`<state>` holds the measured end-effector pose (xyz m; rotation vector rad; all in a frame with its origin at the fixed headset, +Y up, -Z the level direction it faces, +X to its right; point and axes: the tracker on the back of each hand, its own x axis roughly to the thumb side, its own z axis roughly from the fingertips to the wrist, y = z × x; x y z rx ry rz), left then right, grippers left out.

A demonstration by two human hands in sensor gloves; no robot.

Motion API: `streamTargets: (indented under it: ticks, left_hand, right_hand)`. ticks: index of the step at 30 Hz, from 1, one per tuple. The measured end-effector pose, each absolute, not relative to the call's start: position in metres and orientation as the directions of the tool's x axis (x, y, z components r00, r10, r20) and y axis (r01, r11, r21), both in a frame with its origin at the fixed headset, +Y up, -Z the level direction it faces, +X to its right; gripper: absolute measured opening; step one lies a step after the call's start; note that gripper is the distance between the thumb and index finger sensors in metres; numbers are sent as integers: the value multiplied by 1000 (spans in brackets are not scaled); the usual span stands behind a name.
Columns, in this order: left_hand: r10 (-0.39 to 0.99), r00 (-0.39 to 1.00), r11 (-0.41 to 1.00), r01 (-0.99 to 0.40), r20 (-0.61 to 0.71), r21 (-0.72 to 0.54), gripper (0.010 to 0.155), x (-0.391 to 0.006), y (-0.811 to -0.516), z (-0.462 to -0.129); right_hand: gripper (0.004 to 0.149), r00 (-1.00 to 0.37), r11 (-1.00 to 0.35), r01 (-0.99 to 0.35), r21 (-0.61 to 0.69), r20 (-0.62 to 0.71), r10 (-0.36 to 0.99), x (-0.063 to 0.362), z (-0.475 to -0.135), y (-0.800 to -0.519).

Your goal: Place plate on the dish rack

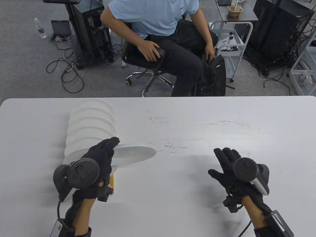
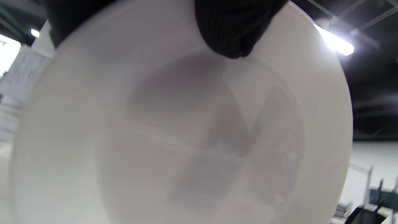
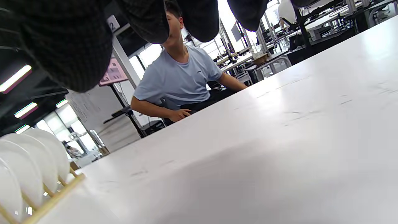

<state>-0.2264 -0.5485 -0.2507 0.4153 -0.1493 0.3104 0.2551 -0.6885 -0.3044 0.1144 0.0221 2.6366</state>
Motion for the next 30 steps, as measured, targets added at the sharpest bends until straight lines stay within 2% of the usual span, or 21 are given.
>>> streamTargets:
  ticks: [3,6,13,20,22,26,30]
  left_hand:
    - [153,978,927,-191,140,323,46,-241,-545,-249]
    - [113,990,953,-131,82,272,45,-253,-553,-249]
    - [52,998,984,-48,-17,171,45,-272,-596,-260]
    - [46,998,995,-42,-44,86,45,-278,-631,-274]
    - [74,996,992,-68,-56,108,45,-279,-634,-275]
    - [93,992,994,-87,-81,73,49,-281,-630,-274]
    - [168,979,982,-157,-112,108,61,-284,-612,-260]
  right_hand:
    - [80,-860,-862,-504,52,56,507,260,-307,-691]
    - [80,-863,-864,-500,59,45,503,261,-308,-692]
    - [80,-867,-865,-493,88,35,498,259,-308,-693]
    - [80,-874,-869,-481,117,19,486,259,-309,-694]
    - [80,-875,-869,-479,123,19,484,258,-309,-695]
    - [80,-878,-871,-472,132,13,478,258,-309,-695]
    - [80,-882,-873,-466,145,2,471,258,-309,-695]
